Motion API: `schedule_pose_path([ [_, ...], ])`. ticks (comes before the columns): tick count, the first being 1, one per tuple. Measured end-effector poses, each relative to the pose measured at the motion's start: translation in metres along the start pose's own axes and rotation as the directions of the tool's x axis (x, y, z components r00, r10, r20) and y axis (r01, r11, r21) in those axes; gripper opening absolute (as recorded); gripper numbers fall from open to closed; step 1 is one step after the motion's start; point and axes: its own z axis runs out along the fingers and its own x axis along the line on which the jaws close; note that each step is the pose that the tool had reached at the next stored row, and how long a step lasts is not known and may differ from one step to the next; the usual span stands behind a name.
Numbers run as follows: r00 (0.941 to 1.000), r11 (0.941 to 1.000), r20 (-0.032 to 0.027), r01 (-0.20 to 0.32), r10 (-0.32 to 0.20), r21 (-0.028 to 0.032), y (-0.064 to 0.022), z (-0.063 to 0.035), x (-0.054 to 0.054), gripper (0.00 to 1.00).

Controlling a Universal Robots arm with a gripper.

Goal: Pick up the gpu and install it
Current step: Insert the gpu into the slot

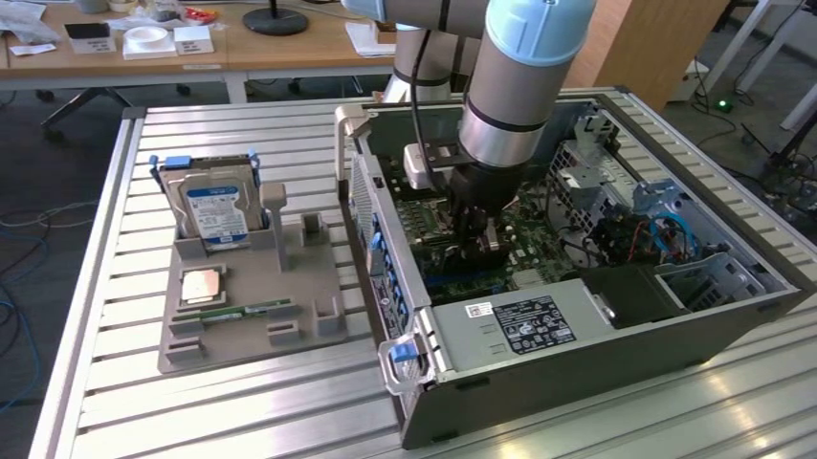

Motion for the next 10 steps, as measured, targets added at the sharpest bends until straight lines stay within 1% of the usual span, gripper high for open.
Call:
schedule_pose_path([
  [5,1.0,1.0,0.0,0.0,0.0,0.0,0.0,0.0,0.0,0.27],
  [6,1.0,1.0,0.0019,0.0,0.0,-0.0001,0.0001,0.0004,-0.0002,0.28],
  [7,1.0,1.0,0.0017,0.0,0.0,0.0004,0.0001,0.0006,-0.0002,0.28],
  [8,1.0,1.0,0.0012,0.0,0.0,0.0005,0.0,0.0005,-0.0002,0.33],
  [9,1.0,1.0,0.0004,0.0,0.0,0.0001,0.0,0.0002,-0.0001,0.33],
  [10,1.0,1.0,0.0,0.0,0.0,0.0,0.0,0.0,0.0,0.4],
])
